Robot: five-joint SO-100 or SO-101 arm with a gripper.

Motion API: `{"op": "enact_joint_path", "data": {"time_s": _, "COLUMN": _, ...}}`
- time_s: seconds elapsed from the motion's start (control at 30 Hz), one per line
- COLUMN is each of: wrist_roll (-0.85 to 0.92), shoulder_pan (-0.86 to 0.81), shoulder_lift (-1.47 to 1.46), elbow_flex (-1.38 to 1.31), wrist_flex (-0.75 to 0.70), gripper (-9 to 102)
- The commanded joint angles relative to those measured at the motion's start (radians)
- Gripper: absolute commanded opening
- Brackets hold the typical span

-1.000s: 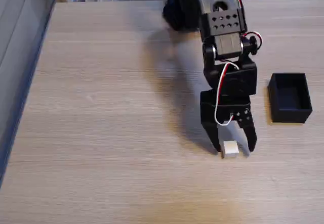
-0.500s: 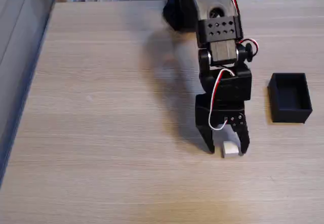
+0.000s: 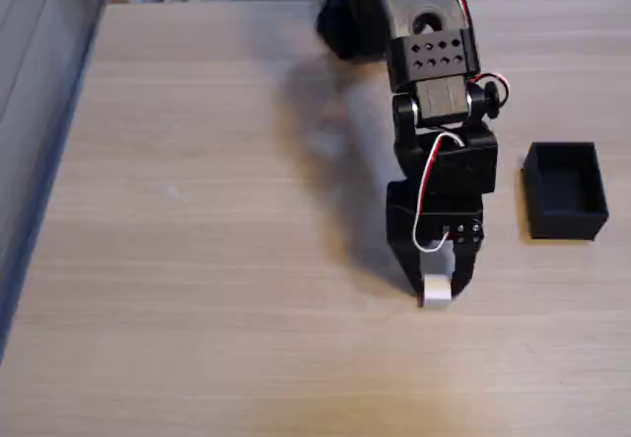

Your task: Pick a white block and place it in the black box.

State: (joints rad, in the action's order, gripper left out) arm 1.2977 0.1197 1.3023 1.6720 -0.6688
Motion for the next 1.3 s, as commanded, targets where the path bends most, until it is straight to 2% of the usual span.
{"op": "enact_joint_path", "data": {"time_s": 0.0, "wrist_roll": -0.011, "shoulder_pan": 0.011, "shoulder_lift": 0.037, "elbow_flex": -0.044, "wrist_flex": 0.008, "gripper": 1}}
{"op": "enact_joint_path", "data": {"time_s": 0.23, "wrist_roll": 0.002, "shoulder_pan": -0.021, "shoulder_lift": 0.129, "elbow_flex": 0.037, "wrist_flex": 0.008, "gripper": 0}}
{"op": "enact_joint_path", "data": {"time_s": 0.4, "wrist_roll": 0.023, "shoulder_pan": -0.035, "shoulder_lift": 0.322, "elbow_flex": 0.216, "wrist_flex": 0.034, "gripper": 0}}
{"op": "enact_joint_path", "data": {"time_s": 0.53, "wrist_roll": 0.006, "shoulder_pan": -0.003, "shoulder_lift": 0.512, "elbow_flex": 0.351, "wrist_flex": -0.003, "gripper": 0}}
{"op": "enact_joint_path", "data": {"time_s": 0.93, "wrist_roll": -0.061, "shoulder_pan": 0.321, "shoulder_lift": 0.962, "elbow_flex": 0.592, "wrist_flex": -0.080, "gripper": 1}}
{"op": "enact_joint_path", "data": {"time_s": 1.27, "wrist_roll": -0.071, "shoulder_pan": 0.509, "shoulder_lift": 0.933, "elbow_flex": 0.554, "wrist_flex": -0.069, "gripper": 0}}
